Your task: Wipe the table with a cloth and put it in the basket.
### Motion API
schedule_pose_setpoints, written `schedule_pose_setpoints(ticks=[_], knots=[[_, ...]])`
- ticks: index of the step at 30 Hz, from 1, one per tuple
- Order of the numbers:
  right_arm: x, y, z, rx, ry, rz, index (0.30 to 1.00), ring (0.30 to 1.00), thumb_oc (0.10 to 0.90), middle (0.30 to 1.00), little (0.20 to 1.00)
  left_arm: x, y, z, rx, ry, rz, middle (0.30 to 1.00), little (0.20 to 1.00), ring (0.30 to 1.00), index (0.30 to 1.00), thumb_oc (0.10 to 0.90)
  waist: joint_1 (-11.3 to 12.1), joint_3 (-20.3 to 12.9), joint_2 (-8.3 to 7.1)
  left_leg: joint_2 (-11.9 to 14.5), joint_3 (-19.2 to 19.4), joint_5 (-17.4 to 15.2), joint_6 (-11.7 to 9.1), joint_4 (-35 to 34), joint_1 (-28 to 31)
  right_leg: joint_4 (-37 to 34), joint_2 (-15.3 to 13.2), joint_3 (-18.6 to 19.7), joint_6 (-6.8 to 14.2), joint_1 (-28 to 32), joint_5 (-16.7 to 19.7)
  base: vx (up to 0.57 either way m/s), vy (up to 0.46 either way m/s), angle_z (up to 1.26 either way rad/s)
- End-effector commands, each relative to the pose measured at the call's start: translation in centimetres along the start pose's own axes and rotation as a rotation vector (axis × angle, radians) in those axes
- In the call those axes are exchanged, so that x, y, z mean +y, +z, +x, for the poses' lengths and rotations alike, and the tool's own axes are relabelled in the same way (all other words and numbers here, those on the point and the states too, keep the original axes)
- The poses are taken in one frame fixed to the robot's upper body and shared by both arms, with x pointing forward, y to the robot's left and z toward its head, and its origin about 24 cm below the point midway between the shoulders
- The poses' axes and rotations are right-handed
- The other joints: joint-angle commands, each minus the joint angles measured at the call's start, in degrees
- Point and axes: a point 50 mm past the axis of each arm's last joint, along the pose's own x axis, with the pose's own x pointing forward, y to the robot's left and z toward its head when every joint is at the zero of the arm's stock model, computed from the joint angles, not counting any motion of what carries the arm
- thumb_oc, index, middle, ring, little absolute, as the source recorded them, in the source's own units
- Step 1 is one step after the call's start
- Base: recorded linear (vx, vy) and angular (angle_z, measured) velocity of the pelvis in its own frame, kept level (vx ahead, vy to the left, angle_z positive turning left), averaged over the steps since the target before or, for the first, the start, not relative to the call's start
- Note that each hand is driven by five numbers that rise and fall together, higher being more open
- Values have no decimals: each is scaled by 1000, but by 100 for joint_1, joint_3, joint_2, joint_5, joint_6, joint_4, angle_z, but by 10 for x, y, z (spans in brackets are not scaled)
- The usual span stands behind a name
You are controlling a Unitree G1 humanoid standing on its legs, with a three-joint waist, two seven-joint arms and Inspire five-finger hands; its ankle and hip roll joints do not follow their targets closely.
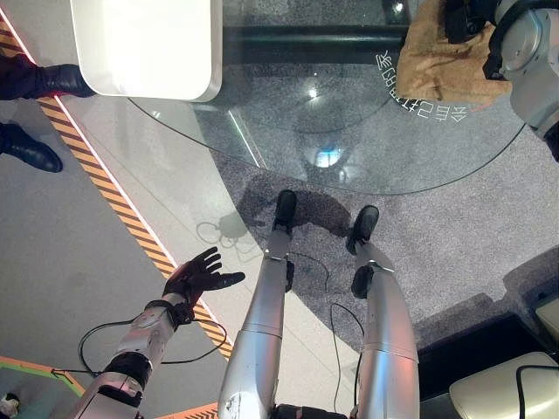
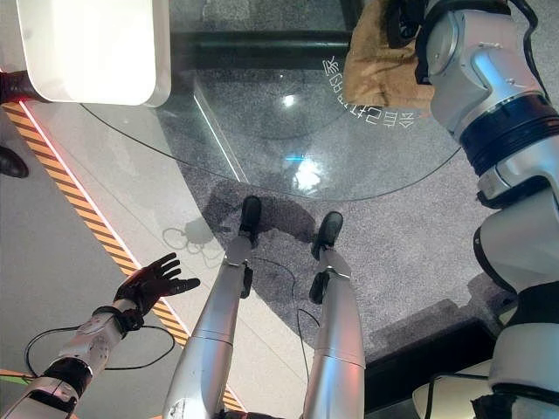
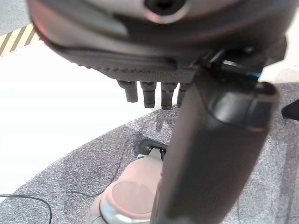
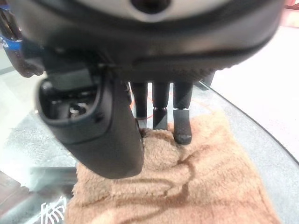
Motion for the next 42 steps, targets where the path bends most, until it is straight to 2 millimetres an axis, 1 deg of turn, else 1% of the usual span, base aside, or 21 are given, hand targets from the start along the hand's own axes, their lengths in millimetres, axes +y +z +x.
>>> schedule_pose_setpoints(ticks=[1, 14, 23, 28, 37, 42], knots=[[-20, -27, -8, 44, -75, -62, 900, 900, 800, 900, 900, 36, -33, -29, 103, 104, 1, 900, 900, 900, 900, 800, 67, -81, -34, -91, 132, -412, 296, 105, 203, -234, 141, 21, 233, 366, -207, 0, 0, 0], [-25, -27, -13, 25, -116, -46, 900, 900, 800, 900, 900, 40, -30, -30, 94, 121, -6, 900, 900, 900, 900, 800, -8, -81, -102, -74, 157, -421, 303, 65, 256, -305, 163, 36, 250, 422, -194, 0, 0, 0], [-26, -25, -18, -6, -132, -37, 900, 900, 800, 900, 900, 42, -33, -33, 91, 127, -11, 900, 900, 900, 900, 800, -62, -81, -139, -65, 172, -429, 313, 81, 245, -314, 187, 60, 251, 424, -191, -1, 0, 0], [-26, -24, -20, -12, -131, -48, 900, 900, 800, 900, 900, 44, -30, -32, 89, 133, -13, 900, 900, 900, 900, 800, -93, -81, -164, -60, 172, -432, 307, 85, 227, -333, 190, 68, 263, 421, -185, 0, 0, 0], [-20, -13, -21, -50, -82, -59, 900, 900, 800, 900, 900, 44, -28, -31, 90, 134, -9, 900, 900, 900, 900, 800, -88, -81, -180, -59, 168, -436, 310, 79, 247, -347, 187, 50, 276, 448, -185, 0, 0, 0], [-20, -8, -19, -58, -93, -51, 900, 900, 800, 900, 900, 42, -27, -30, 89, 123, -1, 900, 900, 900, 900, 800, -53, -81, -148, -73, 156, -437, 309, 93, 221, -358, 172, 36, 275, 435, -184, 0, 0, 0]])
